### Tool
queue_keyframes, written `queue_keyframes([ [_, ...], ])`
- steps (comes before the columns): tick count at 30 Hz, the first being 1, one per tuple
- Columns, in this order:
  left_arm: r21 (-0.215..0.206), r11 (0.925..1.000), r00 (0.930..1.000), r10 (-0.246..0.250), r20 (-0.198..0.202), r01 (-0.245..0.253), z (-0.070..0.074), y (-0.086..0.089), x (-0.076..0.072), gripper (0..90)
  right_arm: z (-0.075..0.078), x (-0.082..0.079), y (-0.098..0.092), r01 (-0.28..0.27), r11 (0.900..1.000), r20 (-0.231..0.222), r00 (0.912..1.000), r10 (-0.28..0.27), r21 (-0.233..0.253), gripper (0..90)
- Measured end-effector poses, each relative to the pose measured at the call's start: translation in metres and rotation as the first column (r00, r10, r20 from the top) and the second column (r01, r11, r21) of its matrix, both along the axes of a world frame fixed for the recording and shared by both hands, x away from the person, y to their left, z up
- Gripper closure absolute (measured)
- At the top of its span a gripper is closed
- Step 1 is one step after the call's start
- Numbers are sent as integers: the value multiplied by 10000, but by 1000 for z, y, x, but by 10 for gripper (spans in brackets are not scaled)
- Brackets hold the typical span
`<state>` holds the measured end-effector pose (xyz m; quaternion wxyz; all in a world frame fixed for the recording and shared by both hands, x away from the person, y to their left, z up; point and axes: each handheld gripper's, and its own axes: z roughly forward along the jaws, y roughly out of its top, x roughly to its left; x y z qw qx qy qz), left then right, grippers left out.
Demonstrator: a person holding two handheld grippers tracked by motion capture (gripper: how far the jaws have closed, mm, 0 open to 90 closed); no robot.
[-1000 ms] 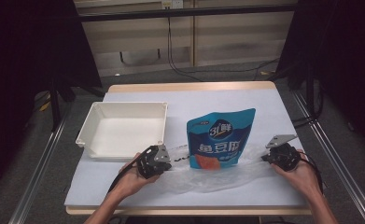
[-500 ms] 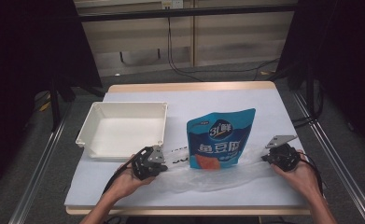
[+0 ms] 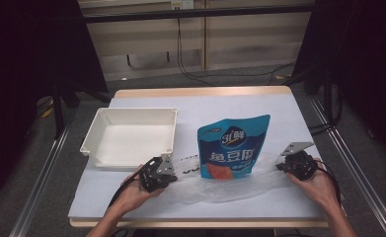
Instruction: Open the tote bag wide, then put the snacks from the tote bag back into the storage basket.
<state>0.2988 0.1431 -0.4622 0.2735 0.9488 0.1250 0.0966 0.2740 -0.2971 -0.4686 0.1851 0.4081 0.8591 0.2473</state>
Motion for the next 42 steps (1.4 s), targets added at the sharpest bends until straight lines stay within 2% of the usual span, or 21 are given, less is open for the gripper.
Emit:
queue_keyframes([
  [1, -109, 9999, 10000, 64, -46, -65, -1, 0, -1, 900, 0, 0, -1, 15, 10000, -90, 10000, -14, 99, 900],
  [2, 5, 10000, 10000, 40, -8, -40, 0, 0, 0, 900, 0, 0, -2, 71, 9998, -117, 9999, -69, 168, 900],
  [4, -217, 9992, 9993, 333, -157, -337, -1, 0, 0, 900, 0, 0, -2, 51, 9999, -109, 9999, -50, 128, 900],
  [5, -50, 9992, 9992, 402, -85, -403, 0, -4, 0, 900, 0, 1, -3, 33, 9999, -108, 9999, -31, 150, 900],
  [6, -33, 9993, 9992, 370, -171, -371, 3, -10, -1, 900, 0, 0, -2, 104, 9999, -18, 9999, -104, 119, 900],
  [7, -140, 9992, 9991, 371, -195, -374, 4, -14, -3, 900, 0, 1, -3, 186, 9993, -72, 9998, -184, 336, 900],
  [8, -140, 9998, 9998, 166, -81, -167, 7, -20, -4, 900, 0, 1, -3, 249, 9988, -79, 9997, -246, 423, 900],
  [10, -305, 9995, 10000, 4, -35, -6, 9, -24, -6, 900, 2, 1, -2, 84, 9985, 148, 9998, -92, 538, 900],
  [13, -899, 9959, 9996, -109, -267, 85, 13, -24, -8, 900, 5, -1, -1, -196, 9937, 296, 9994, 164, 1108, 900],
  [16, -1614, 9868, 9990, -194, -397, 127, 17, -22, -9, 865, 10, -6, 1, -288, 9882, 467, 9987, 219, 1505, 820],
  [17, -1683, 9852, 9987, -391, -318, 332, 19, -20, -9, 866, 12, -8, 2, -374, 9873, 589, 9979, 286, 1543, 818],
  [19, -2121, 9769, 9983, -347, -478, 238, 22, -19, -12, 842, 15, -12, 5, -580, 9803, 682, 9966, 458, 1886, 784],
  [23, -2916, 9566, 9990, -121, -433, -10, 28, -15, -12, 817, 22, -19, 13, -910, 9680, 1156, 9912, 652, 2338, 736],
  [28, -3266, 9451, 9987, -243, -448, 83, 32, -20, -16, 796, 28, -26, 24, -1279, 9587, 1216, 9876, 995, 2541, 718],
  [33, -3640, 9314, 9959, -370, -830, 42, 30, -30, -19, 795, 29, -30, 33, -1504, 9541, 1185, 9853, 1231, 2590, 794],
  [35, -3329, 9429, 9972, -315, -683, 70, 29, -36, -20, 776, 28, -30, 39, -1651, 9511, 1148, 9836, 1393, 2609, 808],
  [37, -3366, 9415, 9958, -464, -792, 171, 25, -41, -23, 774, 26, -30, 45, -1842, 9476, 1005, 9815, 1631, 2609, 841],
  [39, -3155, 9485, 9956, -533, -767, 265, 22, -46, -24, 774, 21, -30, 51, -1978, 9477, 872, 9795, 1813, 2505, 862],
  [40, -3243, 9457, 9954, -512, -816, 221, 19, -48, -25, 774, 18, -29, 54, -1987, 9476, 772, 9797, 1851, 2500, 866],
  [41, -3177, 9477, 9943, -610, -874, 302, 16, -51, -25, 775, 15, -29, 56, -2003, 9490, 694, 9795, 1890, 2433, 871],
  [42, -2902, 9563, 9946, -627, -826, 362, 15, -53, -26, 774, 13, -29, 59, -2073, 9478, 627, 9782, 1979, 2422, 872],
])
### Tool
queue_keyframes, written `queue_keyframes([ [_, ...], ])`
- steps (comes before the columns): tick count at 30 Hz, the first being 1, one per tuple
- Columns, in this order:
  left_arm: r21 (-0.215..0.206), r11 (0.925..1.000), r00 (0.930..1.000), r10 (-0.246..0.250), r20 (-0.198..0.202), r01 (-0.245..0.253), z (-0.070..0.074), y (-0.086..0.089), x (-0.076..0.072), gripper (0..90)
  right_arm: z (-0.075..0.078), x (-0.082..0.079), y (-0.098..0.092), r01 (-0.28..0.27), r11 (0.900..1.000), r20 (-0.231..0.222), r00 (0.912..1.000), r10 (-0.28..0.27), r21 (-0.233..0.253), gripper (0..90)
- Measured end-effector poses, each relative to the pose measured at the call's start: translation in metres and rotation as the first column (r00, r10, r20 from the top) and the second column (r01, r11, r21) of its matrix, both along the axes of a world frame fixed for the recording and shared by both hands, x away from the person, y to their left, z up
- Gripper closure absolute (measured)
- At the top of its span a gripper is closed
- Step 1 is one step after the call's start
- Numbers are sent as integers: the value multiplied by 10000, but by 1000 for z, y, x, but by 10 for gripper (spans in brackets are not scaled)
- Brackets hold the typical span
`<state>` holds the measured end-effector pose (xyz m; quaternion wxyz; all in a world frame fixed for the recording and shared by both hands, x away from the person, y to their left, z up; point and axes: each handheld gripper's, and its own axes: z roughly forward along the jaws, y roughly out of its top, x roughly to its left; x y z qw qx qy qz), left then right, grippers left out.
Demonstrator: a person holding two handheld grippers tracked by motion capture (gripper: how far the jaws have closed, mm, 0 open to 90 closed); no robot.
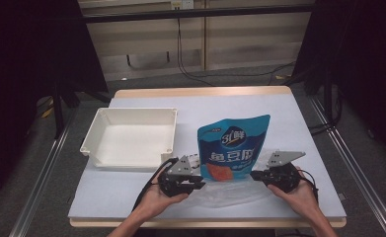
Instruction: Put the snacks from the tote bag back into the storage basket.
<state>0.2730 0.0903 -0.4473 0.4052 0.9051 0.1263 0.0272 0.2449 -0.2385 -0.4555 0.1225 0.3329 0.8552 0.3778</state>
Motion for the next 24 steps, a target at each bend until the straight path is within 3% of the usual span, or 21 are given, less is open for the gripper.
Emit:
queue_keyframes([
  [6, 12, 9999, 9999, -144, -23, 144, -4, -9, -2, 753, -6, -5, 13, -344, 9992, -135, 9993, 341, -226, 877],
  [8, -233, 9997, 9999, -42, -136, 39, -4, -13, -1, 754, -9, -6, 16, -419, 9988, -222, 9989, 414, -242, 880],
  [10, -404, 9988, 9993, -272, -249, 261, -3, -16, 0, 837, -12, -8, 20, -443, 9983, -230, 9988, 435, -366, 881],
  [15, -703, 9974, 9992, -167, -364, 141, -1, -23, 6, 867, -11, -14, 27, -586, 9982, -212, 9981, 582, -158, 884],
  [18, -576, 9976, 9978, -404, -534, 374, -3, -28, 3, 852, -13, -16, 33, -663, 9977, -227, 9976, 660, -134, 884],
  [19, -345, 9982, 9973, -515, -528, 497, -3, -28, 2, 853, -14, -16, 34, -701, 9975, -264, 9972, 698, -81, 883],
  [21, -354, 9986, 9983, -417, -396, 403, -3, -29, 0, 854, -14, -17, 38, -720, 9974, -191, 9972, 719, -45, 880],
  [22, -5, 9987, 9977, -511, -441, 511, -2, -29, 0, 858, -14, -18, 40, -775, 9970, -184, 9968, 777, 78, 880],
  [24, -181, 9983, 9971, -556, -514, 547, -5, -32, -2, 866, -13, -18, 43, -794, 9967, -147, 9967, 797, 193, 875],
])
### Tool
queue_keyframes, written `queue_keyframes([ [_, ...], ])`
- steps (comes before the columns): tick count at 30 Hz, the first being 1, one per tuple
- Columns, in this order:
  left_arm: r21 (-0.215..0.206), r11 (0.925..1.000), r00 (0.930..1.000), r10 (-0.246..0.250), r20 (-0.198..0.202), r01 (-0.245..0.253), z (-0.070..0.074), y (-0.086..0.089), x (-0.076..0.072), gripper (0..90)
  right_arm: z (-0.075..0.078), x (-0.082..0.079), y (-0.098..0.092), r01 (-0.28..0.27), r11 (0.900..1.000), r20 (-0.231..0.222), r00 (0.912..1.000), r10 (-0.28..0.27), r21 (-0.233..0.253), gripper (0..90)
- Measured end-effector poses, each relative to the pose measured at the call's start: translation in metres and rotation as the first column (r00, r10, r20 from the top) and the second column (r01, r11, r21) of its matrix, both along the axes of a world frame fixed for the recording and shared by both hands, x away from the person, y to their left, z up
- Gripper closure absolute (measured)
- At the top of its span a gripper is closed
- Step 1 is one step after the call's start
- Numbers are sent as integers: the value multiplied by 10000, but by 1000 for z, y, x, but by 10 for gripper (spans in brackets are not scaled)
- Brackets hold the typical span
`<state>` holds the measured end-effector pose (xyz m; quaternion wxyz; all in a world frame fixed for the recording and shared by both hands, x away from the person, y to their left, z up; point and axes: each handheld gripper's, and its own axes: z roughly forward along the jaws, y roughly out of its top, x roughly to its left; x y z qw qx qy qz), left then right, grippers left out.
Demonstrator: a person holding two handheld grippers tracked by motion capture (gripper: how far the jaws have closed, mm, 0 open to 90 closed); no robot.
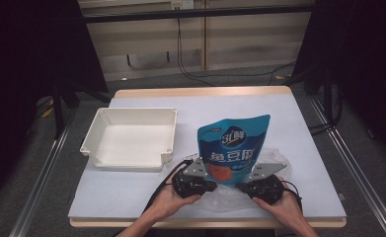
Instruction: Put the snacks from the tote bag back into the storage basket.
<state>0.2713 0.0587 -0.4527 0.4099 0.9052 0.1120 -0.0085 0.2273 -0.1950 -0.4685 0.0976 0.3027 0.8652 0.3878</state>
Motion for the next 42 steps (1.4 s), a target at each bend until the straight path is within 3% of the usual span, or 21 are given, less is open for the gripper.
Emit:
queue_keyframes([
  [3, 334, 9994, 9999, 45, -101, -42, -1, -4, 0, 877, -2, 0, 8, -151, 9998, -72, 9999, 152, 122, 874],
  [4, 294, 9996, 9996, -44, -280, 52, 0, -6, -1, 886, -4, 0, 12, -275, 9995, -158, 9995, 277, 145, 874],
  [7, 87, 9998, 9996, -178, -209, 180, 7, -8, -5, 878, -9, 0, 18, -348, 9993, -238, 9991, 345, -134, 881],
  [11, -727, 9973, 9978, 21, -659, -69, 12, -6, -4, 800, -12, -3, 18, -258, 9996, -283, 9993, 256, -71, 898],
  [13, -1116, 9937, 9960, -135, -886, 35, 13, -7, -2, 753, -11, -6, 18, -307, 9994, -211, 9993, 303, -168, 900],
  [14, -1169, 9931, 9966, -6, -821, -91, 13, -8, -3, 753, -11, -7, 18, -328, 9993, -216, 9992, 324, -159, 900],
  [15, -838, 9965, 9984, 16, -567, -63, 13, -8, -3, 757, -11, -9, 18, -366, 9991, -157, 9992, 363, -228, 900],
  [16, -778, 9970, 9987, -34, -503, -5, 10, -9, -1, 778, -11, -12, 18, -365, 9989, -106, 9993, 362, -297, 900],
  [19, -460, 9986, 9979, 235, -603, -263, 2, -14, 0, 862, -11, -17, 17, -445, 9988, -221, 9988, 441, -207, 900],
  [22, 71, 9998, 9979, 207, -620, -203, -6, -22, -3, 888, -10, -20, 16, -533, 9984, -285, 9982, 528, -179, 900],
  [23, 521, 9986, 9989, 85, -450, -62, -6, -23, -2, 888, -10, -20, 15, -558, 9983, -302, 9980, 553, -174, 900],
  [25, 322, 9993, 9983, 217, -544, -199, -12, -25, -2, 885, -10, -21, 15, -616, 9979, -305, 9977, 610, -179, 900],
  [27, 394, 9991, 9983, 205, -549, -184, -16, -26, -2, 868, -10, -23, 14, -615, 9980, -372, 9974, 610, -142, 900],
  [28, 852, 9961, 9995, 244, -206, -226, -17, -27, -3, 863, -10, -24, 14, -642, 9978, -349, 9974, 636, -169, 900],
  [30, 513, 9986, 9979, 133, -633, -100, -21, -28, -1, 843, -9, -27, 13, -699, 9975, -471, 9965, 692, -139, 900],
  [31, 534, 9984, 9979, 201, -612, -168, -21, -28, -1, 842, -9, -28, 13, -699, 9973, -436, 9967, 689, -206, 900],
  [32, 504, 9987, 9993, 121, -362, -102, -22, -28, -1, 838, -8, -30, 14, -693, 9971, -369, 9970, 680, -330, 900],
  [34, 1125, 9936, 10000, 75, -36, -71, -20, -27, -2, 816, -7, -35, 14, -699, 9965, -359, 9970, 683, -455, 900],
  [35, 809, 9967, 9999, 95, -100, -86, -23, -27, -2, 806, -8, -36, 13, -723, 9966, -350, 9969, 709, -400, 900],
  [38, 906, 9959, 9989, 12, 469, -54, -23, -28, -7, 808, -8, -38, 10, -726, 9970, -468, 9964, 713, -276, 900],
  [42, 860, 9963, 9986, 21, 524, -66, -23, -27, -7, 808, -9, -39, 10, -618, 9980, -574, 9965, 610, -137, 900],
])
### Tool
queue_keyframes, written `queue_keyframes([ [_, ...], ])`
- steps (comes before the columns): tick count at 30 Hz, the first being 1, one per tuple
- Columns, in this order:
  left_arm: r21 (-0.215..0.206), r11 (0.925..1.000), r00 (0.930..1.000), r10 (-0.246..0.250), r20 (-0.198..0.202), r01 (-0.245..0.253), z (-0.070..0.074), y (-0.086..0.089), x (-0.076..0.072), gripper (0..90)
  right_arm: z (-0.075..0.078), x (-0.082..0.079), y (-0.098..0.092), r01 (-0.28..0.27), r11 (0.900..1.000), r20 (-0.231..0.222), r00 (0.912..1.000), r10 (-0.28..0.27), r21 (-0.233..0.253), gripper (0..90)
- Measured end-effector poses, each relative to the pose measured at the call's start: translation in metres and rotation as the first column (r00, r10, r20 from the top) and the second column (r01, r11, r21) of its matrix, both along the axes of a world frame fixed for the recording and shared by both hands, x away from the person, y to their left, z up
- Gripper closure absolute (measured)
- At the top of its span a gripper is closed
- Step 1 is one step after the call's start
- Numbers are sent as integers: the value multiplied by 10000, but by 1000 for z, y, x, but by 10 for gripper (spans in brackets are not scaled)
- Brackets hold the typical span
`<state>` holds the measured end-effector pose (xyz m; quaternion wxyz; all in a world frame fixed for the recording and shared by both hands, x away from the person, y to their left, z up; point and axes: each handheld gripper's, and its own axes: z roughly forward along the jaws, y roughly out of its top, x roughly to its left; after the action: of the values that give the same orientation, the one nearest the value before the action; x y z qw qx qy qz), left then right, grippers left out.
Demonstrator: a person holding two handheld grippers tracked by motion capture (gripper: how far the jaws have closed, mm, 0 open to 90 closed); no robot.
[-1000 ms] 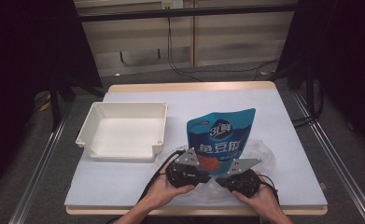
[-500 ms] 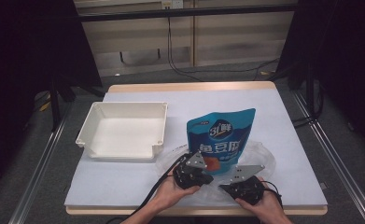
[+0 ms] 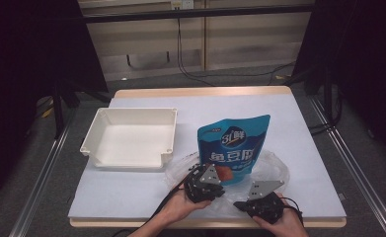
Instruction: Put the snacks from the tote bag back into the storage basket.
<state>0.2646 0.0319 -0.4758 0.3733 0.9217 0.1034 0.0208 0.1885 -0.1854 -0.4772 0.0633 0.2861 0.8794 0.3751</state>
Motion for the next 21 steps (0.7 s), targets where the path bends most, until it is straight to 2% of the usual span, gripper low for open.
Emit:
queue_keyframes([
  [1, 70, 10000, 9999, 40, -106, -40, 0, 1, 1, 808, 0, -1, 0, 52, 10000, -22, 10000, -52, -11, 900],
  [2, -35, 10000, 9997, 78, -244, -79, 0, 2, 2, 808, 0, -2, 0, 21, 10000, -17, 10000, -21, 5, 900],
  [3, -11, 10000, 9996, 65, -271, -66, 0, 3, 2, 809, 0, -3, 0, 58, 10000, -55, 10000, -58, 46, 900],
  [4, 208, 9998, 9996, -27, -267, 32, 2, 4, 1, 810, 0, -5, 0, 69, 10000, -30, 10000, -69, 66, 900],
  [5, 77, 10000, 9996, -47, -265, 50, 1, 4, 0, 810, 0, -5, 0, 17, 10000, -15, 10000, -17, 63, 900],
  [8, 191, 9992, 9989, -357, -288, 363, 2, 8, -2, 816, 0, -4, -1, 10, 10000, -27, 10000, -10, 70, 900],
  [9, 718, 9971, 9996, -265, 5, 264, 6, 9, -4, 817, 0, -4, -1, 67, 9999, -19, 10000, -67, 85, 900],
  [10, 212, 9988, 9985, -436, -334, 443, 2, 10, -4, 817, 0, -3, -2, 108, 9999, 50, 9999, -108, 32, 900],
  [11, 250, 9987, 9983, -430, -384, 440, 3, 11, -5, 811, 0, -3, -2, 134, 9999, 57, 9999, -134, 38, 900],
  [12, 270, 9972, 9972, -685, -311, 693, 4, 13, -7, 795, -1, -2, -3, 172, 9998, 24, 9998, -173, 97, 899],
  [13, 385, 9974, 9979, -595, -255, 605, 4, 15, -9, 790, -1, -2, -4, 241, 9996, 40, 9997, -241, 138, 886],
  [16, 376, 9972, 9975, -635, -314, 647, 5, 17, -11, 789, -2, 1, -5, 236, 9994, -17, 9997, -235, 251, 881],
  [18, 98, 9981, 9975, -608, -372, 612, 5, 17, -10, 765, -2, 2, -5, 325, 9989, -26, 9995, -324, 341, 841],
  [19, 166, 9975, 9966, -675, -468, 683, 7, 18, -9, 751, -2, 2, -6, 401, 9987, 49, 9992, -402, 328, 826],
  [21, -143, 9985, 9972, -544, -504, 538, 9, 19, -9, 706, 0, 2, -7, 616, 9975, 264, 9977, -625, 350, 771],
])
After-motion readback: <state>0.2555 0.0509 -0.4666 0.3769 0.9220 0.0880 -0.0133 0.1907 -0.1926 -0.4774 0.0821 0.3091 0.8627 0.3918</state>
